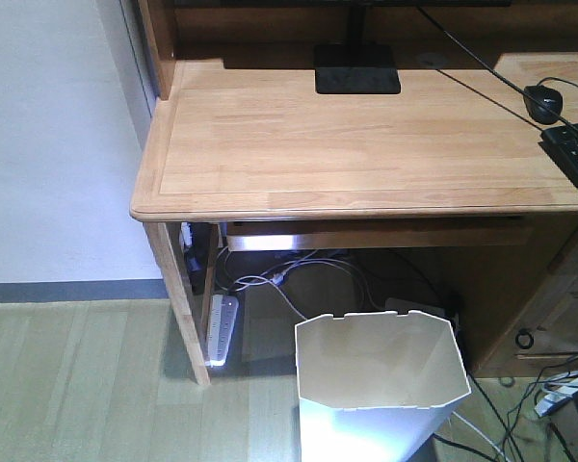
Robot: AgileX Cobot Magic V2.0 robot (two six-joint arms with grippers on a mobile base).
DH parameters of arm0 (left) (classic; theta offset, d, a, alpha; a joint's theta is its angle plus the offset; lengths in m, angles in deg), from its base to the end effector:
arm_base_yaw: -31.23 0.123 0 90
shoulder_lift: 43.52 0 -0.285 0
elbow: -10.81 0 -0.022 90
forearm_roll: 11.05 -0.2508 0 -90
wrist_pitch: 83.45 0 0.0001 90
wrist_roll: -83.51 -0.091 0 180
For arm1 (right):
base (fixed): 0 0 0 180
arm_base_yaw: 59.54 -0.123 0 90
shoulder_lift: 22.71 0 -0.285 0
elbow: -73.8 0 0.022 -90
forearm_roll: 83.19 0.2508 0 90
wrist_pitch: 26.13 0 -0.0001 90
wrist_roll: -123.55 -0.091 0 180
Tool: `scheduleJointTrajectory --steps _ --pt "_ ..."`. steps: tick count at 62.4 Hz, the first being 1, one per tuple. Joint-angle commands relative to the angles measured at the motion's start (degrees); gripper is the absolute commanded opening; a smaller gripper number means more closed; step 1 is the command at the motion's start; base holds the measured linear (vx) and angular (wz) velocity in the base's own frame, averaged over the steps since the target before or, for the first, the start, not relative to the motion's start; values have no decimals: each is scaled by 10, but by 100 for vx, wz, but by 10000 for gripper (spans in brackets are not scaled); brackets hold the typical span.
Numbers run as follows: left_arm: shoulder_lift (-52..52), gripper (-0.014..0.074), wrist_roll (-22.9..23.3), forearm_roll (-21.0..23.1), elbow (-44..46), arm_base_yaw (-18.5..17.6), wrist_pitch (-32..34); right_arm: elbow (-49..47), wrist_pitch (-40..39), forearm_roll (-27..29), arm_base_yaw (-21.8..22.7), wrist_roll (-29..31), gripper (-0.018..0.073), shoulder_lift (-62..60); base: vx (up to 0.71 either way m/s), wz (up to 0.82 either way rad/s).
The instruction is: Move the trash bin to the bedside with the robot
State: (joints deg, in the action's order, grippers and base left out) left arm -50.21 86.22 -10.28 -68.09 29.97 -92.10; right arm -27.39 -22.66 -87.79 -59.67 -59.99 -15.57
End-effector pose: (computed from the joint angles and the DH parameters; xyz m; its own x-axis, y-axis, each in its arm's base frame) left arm 0.0560 -0.0014 0.1906 -0.0752 -0.0589 -0.9954 0.0195 0.9980 -0.0605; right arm 0.0568 -0.0003 0.1989 0.0103 -0.0183 -0.9998 0.0028 0.9998 -0.0183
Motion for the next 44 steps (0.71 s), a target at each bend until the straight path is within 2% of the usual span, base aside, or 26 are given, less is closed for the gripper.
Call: scheduleJointTrajectory --steps 1,44 --pt "6 -6 5 2 -16 -3 45 11 -39 -7 -1 3 -11 -7 0 0" --pt "6 -6 5 2 -16 -3 45 11 -39 -7 -1 3 -11 -7 0 0"
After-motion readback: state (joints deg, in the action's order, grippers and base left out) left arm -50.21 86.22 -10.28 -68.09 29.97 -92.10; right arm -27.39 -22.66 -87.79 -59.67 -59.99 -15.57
